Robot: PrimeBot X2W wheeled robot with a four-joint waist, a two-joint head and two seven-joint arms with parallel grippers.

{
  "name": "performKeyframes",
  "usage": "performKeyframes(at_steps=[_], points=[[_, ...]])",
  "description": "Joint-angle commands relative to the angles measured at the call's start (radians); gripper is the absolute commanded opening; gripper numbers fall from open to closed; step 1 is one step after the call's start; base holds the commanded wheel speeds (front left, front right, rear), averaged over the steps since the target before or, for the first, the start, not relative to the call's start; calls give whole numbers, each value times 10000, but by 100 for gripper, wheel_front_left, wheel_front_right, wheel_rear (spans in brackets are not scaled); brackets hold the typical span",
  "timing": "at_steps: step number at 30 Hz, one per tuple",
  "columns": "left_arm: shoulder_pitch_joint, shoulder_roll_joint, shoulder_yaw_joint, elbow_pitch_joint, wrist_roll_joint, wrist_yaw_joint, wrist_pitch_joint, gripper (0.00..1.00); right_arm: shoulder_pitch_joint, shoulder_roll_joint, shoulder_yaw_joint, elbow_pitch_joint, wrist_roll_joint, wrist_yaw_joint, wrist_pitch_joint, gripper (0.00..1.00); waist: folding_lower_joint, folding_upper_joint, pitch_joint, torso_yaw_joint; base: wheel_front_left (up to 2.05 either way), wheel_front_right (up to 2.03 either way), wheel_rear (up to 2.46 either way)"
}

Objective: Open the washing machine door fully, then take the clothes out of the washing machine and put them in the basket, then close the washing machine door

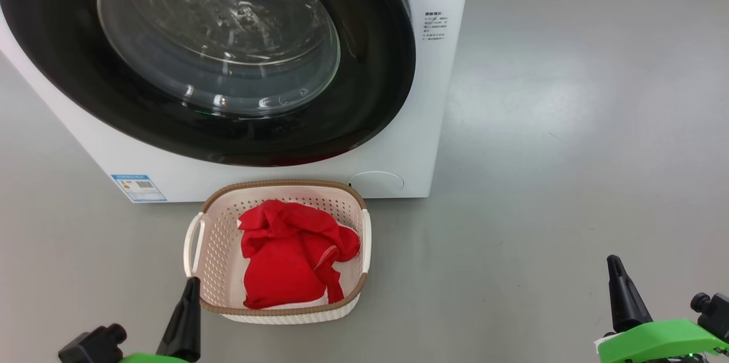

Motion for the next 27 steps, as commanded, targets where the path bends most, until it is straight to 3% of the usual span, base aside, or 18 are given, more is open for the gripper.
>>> performKeyframes(at_steps=[1, 27], points=[[-244, 147, 204, -308, -237, -22, 51, 0, -404, -198, 103, -278, 222, -4, 47, 0, -1, 0, -10, -6, 0, 0, 0], [-341, 169, 414, -428, -3122, -39, 783, 0, -680, -284, 170, -420, 2832, -6, 815, 0, -1, 0, -275, -123, 0, 0, 0]])
